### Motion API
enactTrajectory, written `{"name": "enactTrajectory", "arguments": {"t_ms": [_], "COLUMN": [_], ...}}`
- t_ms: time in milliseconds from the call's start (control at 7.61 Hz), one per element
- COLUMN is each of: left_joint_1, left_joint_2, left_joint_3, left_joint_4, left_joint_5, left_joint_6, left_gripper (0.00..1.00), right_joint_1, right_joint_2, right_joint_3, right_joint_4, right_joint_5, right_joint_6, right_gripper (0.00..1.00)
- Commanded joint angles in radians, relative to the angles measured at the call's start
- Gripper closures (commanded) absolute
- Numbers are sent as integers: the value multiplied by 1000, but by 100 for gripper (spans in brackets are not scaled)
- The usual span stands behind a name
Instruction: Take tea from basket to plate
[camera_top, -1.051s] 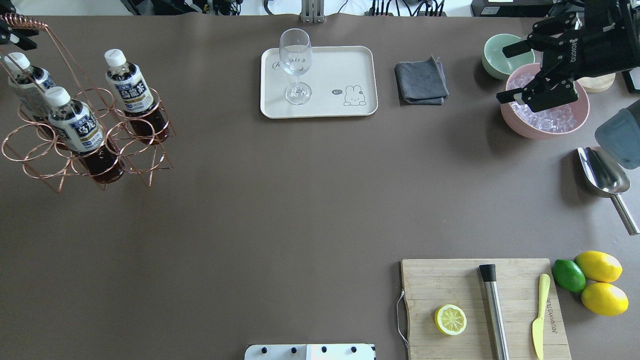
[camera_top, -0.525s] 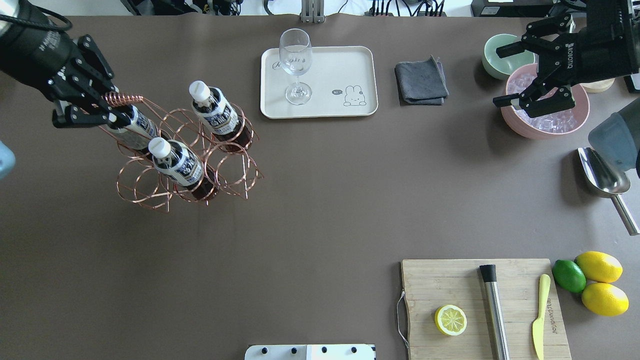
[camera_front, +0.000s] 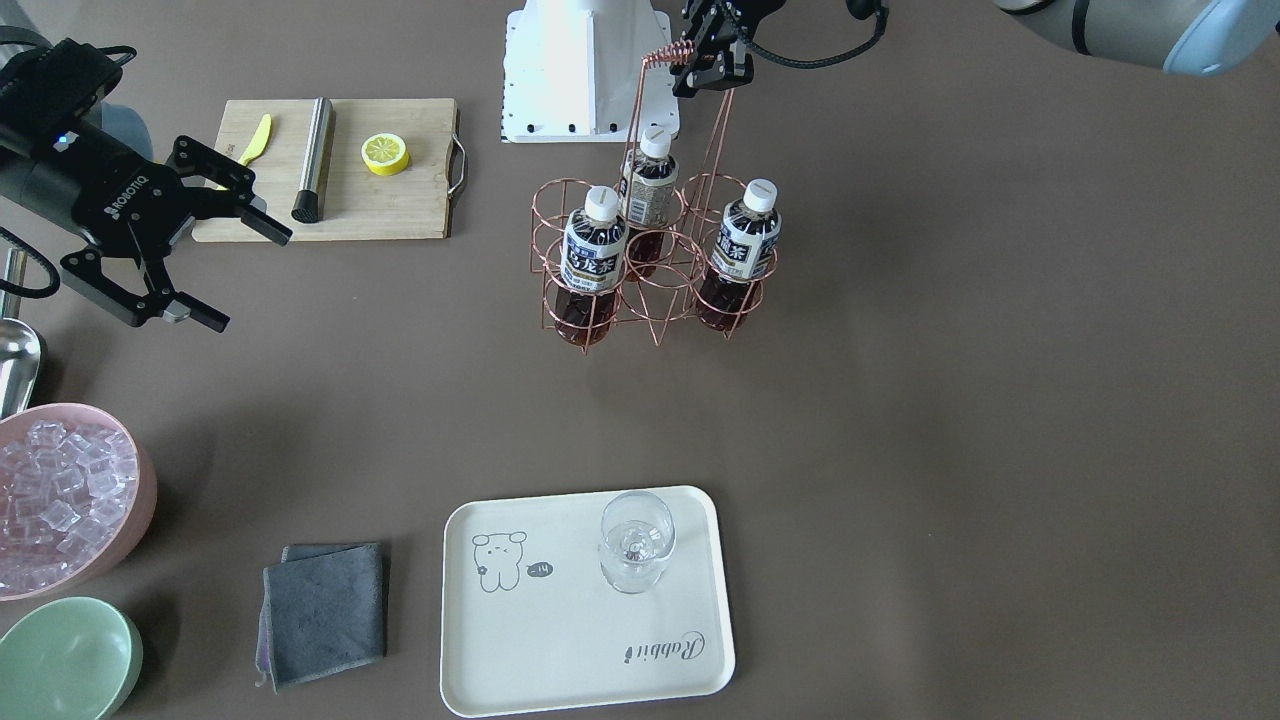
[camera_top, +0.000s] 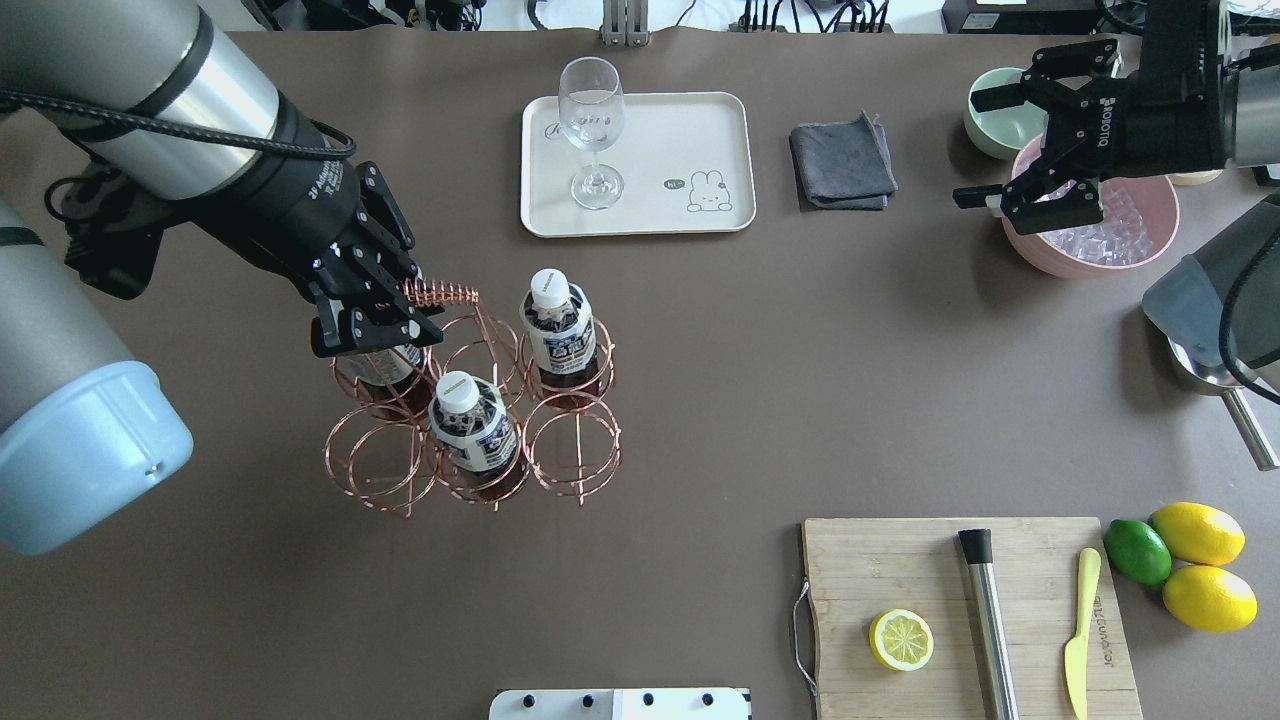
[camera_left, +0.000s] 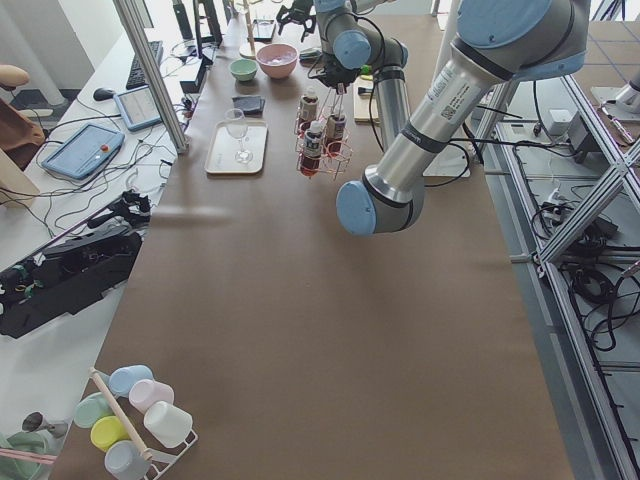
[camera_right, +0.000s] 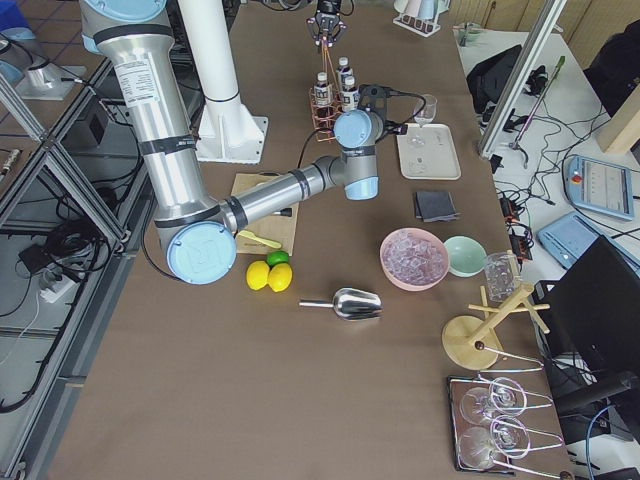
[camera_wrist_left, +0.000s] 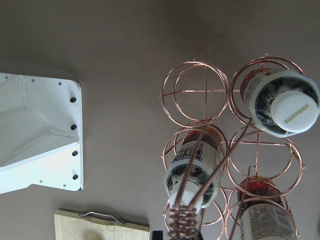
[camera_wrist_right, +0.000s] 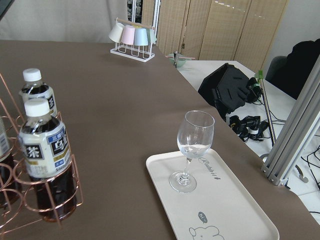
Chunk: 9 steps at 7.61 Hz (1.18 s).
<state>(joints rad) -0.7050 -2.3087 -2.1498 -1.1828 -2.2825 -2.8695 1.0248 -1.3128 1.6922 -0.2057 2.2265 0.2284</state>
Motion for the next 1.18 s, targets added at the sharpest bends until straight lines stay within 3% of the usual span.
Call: {"name": "enactTrajectory", "arguments": {"t_ms": [0, 525, 788, 1051], "left_joint_1": [45, 58, 133, 134], "left_joint_2": [-64, -84, -84, -98], "left_joint_3": [105, 132, 188, 203], "left_joint_4": [-70, -84, -170, -172], "left_joint_5": [38, 66, 182, 182], "left_joint_6": [-36, -51, -102, -103], "left_gripper": [100, 100, 100, 100], "right_joint_1": [-135, -146, -150, -160], "right_joint_2": [3, 35, 49, 49], "right_joint_3": [-139, -154, -155, -160], "right_joint_4": [310, 336, 336, 336], "right_joint_5": [-196, -209, -208, -208], "right_joint_6": [86, 88, 88, 88], "right_gripper": [0, 1, 2, 2]}}
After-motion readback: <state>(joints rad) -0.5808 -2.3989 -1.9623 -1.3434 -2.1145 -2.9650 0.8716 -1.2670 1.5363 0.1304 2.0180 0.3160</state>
